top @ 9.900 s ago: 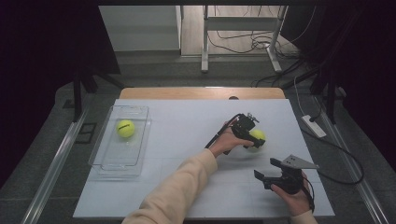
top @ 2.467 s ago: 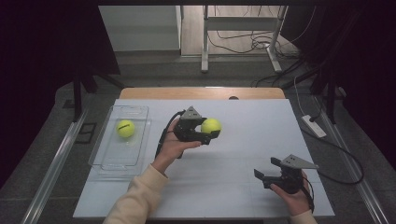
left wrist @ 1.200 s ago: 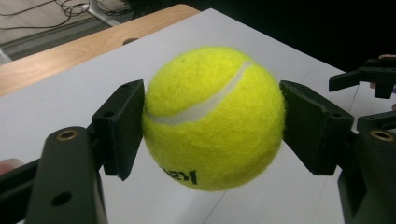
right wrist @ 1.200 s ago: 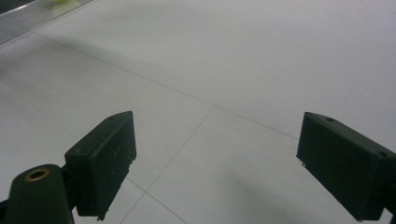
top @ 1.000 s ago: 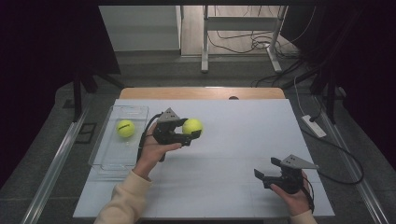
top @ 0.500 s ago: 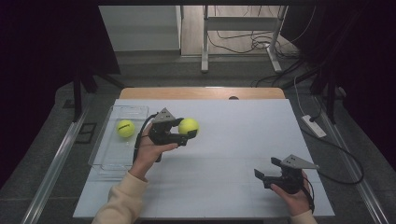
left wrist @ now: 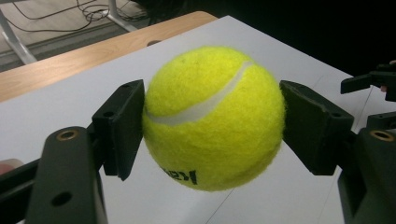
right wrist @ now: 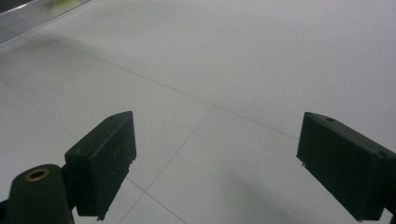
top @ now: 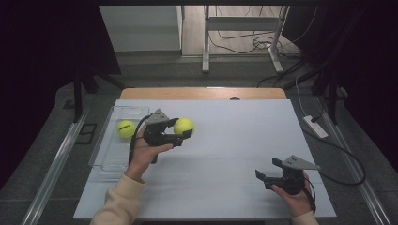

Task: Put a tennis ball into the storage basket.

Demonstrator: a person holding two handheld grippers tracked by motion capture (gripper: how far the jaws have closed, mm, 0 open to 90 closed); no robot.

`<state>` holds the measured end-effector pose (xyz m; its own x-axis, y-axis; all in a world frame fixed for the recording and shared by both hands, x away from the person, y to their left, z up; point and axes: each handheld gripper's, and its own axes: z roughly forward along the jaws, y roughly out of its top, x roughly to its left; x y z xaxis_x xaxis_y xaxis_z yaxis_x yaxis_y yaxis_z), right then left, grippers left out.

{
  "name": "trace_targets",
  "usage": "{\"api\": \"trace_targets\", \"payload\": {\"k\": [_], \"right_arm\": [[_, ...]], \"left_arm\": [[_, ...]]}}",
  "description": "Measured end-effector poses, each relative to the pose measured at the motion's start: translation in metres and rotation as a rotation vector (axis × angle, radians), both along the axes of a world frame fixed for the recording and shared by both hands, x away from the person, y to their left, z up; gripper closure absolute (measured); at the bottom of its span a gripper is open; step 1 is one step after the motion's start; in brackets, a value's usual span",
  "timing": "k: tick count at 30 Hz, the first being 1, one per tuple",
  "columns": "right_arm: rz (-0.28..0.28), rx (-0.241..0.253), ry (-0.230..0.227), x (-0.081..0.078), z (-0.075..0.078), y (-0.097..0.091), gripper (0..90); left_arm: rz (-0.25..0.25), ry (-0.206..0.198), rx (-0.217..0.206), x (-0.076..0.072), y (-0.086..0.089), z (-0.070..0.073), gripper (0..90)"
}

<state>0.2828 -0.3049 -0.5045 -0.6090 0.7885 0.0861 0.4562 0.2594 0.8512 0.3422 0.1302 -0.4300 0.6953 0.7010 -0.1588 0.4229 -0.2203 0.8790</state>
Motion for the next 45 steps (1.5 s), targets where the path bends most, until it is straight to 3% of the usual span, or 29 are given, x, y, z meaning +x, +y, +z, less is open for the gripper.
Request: {"api": "trace_targets", "payload": {"k": [25, 45], "right_arm": [[0.002, 0.002, -0.003, 0.000, 0.000, 0.000, 11.4], [0.006, 0.004, -0.008, 0.000, 0.001, 0.000, 11.4]], "left_arm": [[0.075, -0.022, -0.011, -0.006, 0.027, 0.004, 27.5], [0.186, -0.017, -0.006, -0.014, 0.063, 0.002, 27.6]]}}
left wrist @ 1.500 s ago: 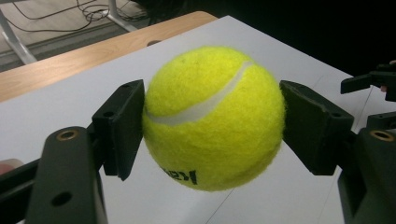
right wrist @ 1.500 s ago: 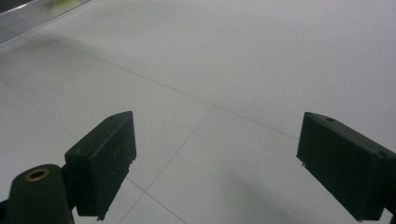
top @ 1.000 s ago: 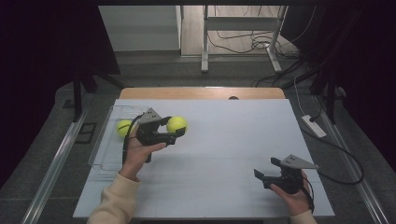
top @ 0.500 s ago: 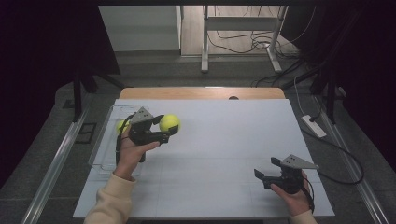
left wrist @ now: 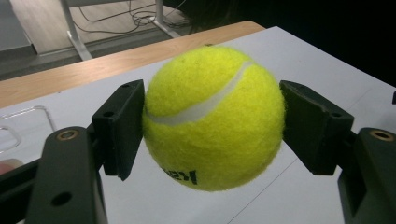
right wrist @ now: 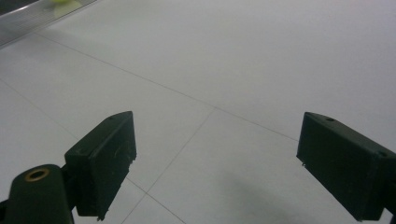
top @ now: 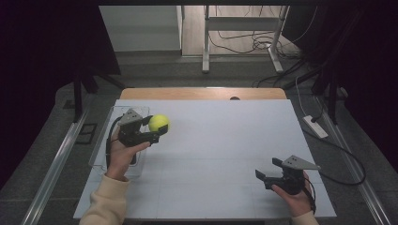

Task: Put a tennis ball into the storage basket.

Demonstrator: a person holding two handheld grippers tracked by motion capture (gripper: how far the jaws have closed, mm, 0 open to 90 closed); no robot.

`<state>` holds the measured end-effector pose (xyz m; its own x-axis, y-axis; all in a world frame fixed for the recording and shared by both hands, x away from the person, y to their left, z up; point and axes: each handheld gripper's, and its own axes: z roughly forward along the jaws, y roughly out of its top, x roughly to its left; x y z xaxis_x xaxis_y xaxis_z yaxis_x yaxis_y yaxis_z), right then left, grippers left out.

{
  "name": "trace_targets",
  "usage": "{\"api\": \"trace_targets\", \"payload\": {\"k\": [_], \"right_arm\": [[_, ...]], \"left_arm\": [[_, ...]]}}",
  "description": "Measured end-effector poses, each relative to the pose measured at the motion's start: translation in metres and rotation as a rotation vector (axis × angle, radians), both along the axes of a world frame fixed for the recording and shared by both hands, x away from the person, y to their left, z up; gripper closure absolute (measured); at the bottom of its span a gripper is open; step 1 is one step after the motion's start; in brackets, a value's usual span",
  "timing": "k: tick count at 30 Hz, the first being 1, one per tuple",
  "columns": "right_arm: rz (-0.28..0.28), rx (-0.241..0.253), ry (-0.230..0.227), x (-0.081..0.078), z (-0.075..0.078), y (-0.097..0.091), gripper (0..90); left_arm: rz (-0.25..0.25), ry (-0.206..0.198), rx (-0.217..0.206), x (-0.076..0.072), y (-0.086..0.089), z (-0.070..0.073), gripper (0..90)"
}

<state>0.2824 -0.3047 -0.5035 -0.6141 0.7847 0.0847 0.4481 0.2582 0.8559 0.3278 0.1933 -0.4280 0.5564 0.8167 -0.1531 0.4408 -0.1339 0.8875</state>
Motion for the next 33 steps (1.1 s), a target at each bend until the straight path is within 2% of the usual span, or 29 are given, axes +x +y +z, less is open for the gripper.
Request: {"api": "trace_targets", "payload": {"k": [14, 33], "right_arm": [[0.000, 0.002, 0.000, 0.000, 0.000, -0.001, 11.4], [-0.005, 0.004, -0.001, 0.000, 0.000, -0.002, 11.4]], "left_arm": [[0.065, 0.014, 0.005, -0.003, 0.020, -0.003, 27.5], [0.124, 0.019, 0.001, -0.013, 0.040, -0.002, 27.5]]}}
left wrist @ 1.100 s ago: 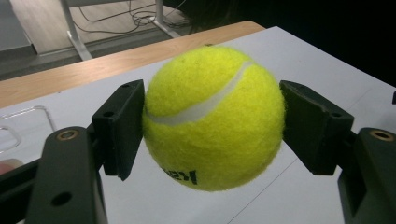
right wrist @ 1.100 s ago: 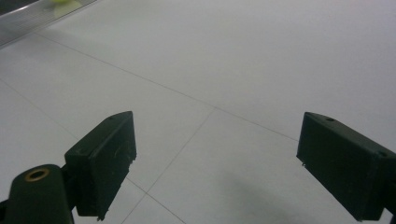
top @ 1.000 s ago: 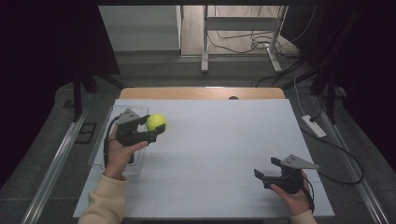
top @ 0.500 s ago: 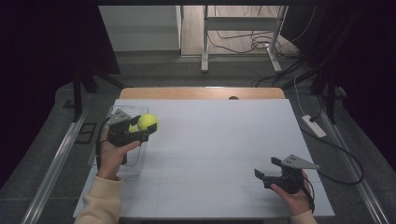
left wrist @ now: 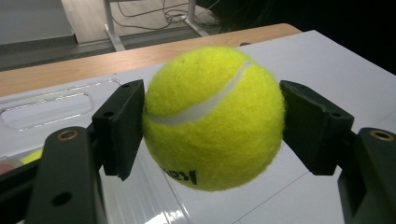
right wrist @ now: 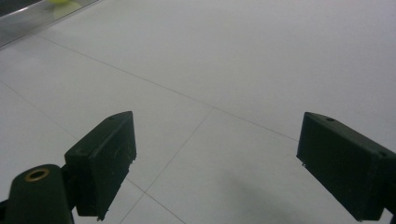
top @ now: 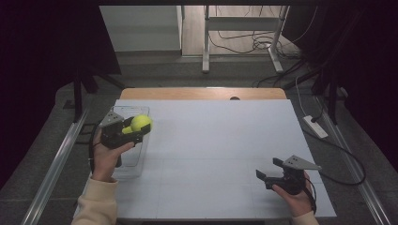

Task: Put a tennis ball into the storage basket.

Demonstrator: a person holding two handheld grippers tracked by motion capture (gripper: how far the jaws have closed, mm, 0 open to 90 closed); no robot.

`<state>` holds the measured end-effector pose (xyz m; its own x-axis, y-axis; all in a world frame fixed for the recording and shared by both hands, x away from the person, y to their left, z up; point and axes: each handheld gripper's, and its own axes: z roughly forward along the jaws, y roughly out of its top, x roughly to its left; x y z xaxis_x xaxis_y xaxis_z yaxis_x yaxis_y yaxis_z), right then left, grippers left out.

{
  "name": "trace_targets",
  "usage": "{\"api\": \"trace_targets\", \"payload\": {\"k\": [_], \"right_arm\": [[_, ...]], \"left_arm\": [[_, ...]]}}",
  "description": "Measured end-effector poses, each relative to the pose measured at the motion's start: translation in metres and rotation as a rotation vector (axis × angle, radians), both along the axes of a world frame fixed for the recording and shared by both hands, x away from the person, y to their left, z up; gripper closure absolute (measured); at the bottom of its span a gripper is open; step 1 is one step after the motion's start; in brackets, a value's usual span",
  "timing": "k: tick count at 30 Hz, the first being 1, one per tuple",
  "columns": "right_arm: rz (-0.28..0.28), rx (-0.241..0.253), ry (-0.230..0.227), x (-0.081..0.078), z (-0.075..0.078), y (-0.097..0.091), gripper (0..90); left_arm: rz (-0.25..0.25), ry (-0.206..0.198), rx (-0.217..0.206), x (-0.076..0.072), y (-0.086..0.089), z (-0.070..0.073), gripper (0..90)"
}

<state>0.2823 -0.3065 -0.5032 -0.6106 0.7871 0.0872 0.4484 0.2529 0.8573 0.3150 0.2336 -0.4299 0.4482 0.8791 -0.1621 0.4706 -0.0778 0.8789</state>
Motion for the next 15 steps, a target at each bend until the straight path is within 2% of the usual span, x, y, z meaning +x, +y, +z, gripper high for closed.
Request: {"api": "trace_targets", "payload": {"k": [15], "right_arm": [[0.000, -0.004, 0.002, 0.000, 0.000, 0.000, 11.4]], "left_arm": [[0.049, 0.017, 0.012, -0.011, 0.019, -0.004, 27.5]]}}
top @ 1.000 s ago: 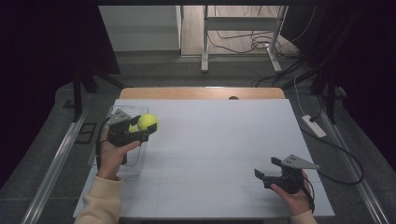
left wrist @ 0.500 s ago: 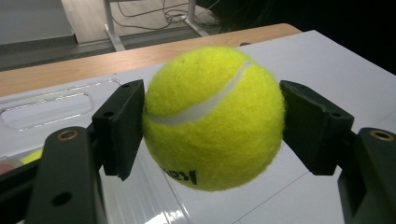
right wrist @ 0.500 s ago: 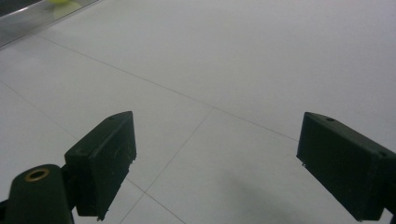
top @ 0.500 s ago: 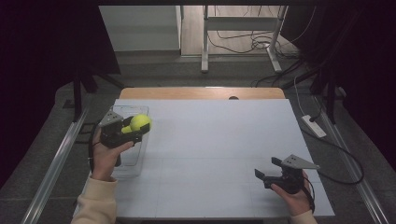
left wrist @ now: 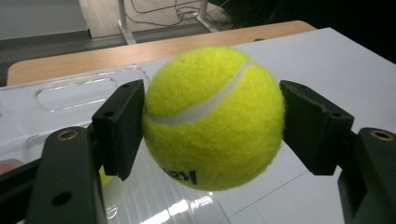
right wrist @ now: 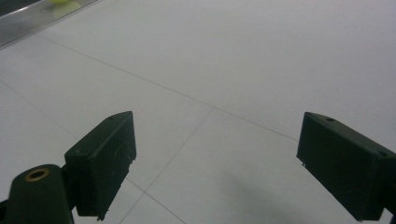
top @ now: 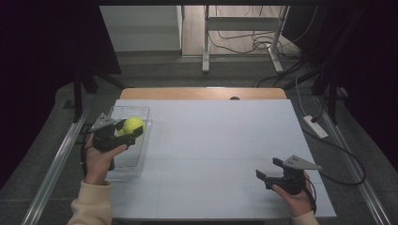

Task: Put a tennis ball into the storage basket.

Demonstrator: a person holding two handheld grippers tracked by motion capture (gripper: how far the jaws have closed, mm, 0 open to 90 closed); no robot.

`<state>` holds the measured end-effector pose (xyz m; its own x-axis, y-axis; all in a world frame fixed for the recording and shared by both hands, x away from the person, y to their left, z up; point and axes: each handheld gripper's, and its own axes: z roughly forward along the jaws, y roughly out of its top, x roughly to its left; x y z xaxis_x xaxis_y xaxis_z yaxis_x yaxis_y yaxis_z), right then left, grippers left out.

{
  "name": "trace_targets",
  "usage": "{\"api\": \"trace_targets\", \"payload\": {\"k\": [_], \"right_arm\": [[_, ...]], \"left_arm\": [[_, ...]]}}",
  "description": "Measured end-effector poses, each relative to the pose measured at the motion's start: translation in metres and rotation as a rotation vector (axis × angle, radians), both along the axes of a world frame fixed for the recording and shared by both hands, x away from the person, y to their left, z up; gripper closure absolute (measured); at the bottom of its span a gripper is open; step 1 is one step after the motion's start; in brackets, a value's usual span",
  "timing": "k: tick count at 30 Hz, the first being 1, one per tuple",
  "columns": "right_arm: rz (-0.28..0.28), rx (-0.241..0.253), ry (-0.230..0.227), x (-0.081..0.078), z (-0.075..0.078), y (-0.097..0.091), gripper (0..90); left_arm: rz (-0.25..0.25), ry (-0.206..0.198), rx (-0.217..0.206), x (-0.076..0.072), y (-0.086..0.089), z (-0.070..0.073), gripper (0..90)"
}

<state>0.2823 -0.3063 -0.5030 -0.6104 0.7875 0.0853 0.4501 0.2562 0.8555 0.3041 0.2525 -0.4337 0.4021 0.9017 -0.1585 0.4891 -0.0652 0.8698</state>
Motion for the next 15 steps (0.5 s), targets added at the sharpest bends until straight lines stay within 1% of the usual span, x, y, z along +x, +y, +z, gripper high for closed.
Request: {"api": "trace_targets", "payload": {"k": [4, 7, 12, 15], "right_arm": [[-0.001, 0.001, -0.002, 0.000, 0.001, 0.000, 11.4], [0.002, 0.002, -0.002, -0.001, 0.001, 0.000, 11.4], [0.006, 0.000, -0.003, 0.000, 0.000, 0.002, 11.4], [0.006, -0.001, -0.002, 0.000, 0.000, 0.002, 11.4]], "left_arm": [[0.022, 0.003, -0.007, -0.003, 0.008, -0.001, 27.5], [0.031, 0.008, -0.004, -0.004, 0.010, -0.002, 27.5], [0.051, 0.029, 0.007, -0.005, 0.017, -0.007, 27.5], [0.060, 0.031, 0.009, -0.005, 0.020, -0.008, 27.5]]}}
